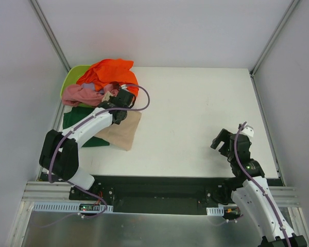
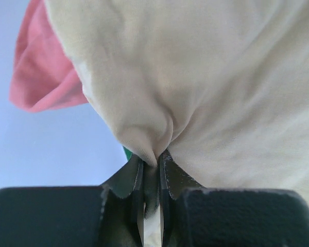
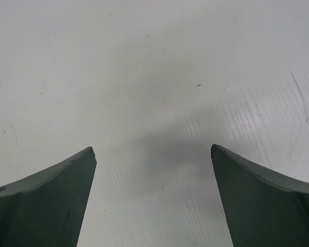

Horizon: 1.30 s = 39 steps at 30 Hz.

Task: Fold and stack the t-shirts
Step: Put the neatly folded tshirt into the corner of the board with the left arm

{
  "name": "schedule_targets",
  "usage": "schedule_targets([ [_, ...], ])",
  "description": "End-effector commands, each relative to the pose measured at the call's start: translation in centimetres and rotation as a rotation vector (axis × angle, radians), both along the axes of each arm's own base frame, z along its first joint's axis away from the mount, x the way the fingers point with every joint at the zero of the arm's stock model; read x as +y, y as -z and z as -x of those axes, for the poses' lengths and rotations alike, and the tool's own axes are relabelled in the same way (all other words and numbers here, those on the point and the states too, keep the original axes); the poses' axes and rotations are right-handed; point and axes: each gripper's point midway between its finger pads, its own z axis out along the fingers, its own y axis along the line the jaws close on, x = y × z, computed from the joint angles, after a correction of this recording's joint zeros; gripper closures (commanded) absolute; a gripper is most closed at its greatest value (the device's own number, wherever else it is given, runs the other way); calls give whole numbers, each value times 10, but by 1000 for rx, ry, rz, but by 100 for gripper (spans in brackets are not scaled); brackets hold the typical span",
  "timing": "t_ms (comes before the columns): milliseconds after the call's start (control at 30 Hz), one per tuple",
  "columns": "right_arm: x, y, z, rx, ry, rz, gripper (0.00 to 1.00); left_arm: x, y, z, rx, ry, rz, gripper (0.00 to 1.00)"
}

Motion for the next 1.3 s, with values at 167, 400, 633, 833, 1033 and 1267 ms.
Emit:
schedule_targets([
  [167, -3, -3, -5, -20, 15, 8, 4, 34, -74, 4, -167, -56, -83, 100],
  [400, -3, -2, -5, -8, 8, 19, 4, 41, -105, 3, -212, -57, -125, 100],
  [633, 0, -1, -5, 1, -13, 16, 4, 47, -134, 7, -292, -93, -120, 100],
  [833, 3, -4, -5, -13, -29, 7, 4, 53, -142, 12, -338, -141, -108, 100],
  [1033, 3, -4, -5, -14, -32, 6, 4, 66, -137, 15, -376, -210, -46, 100],
  [1267, 5, -1, -6, -7, -40, 4, 4, 83, -101, 24, -358, -282, 102, 100],
])
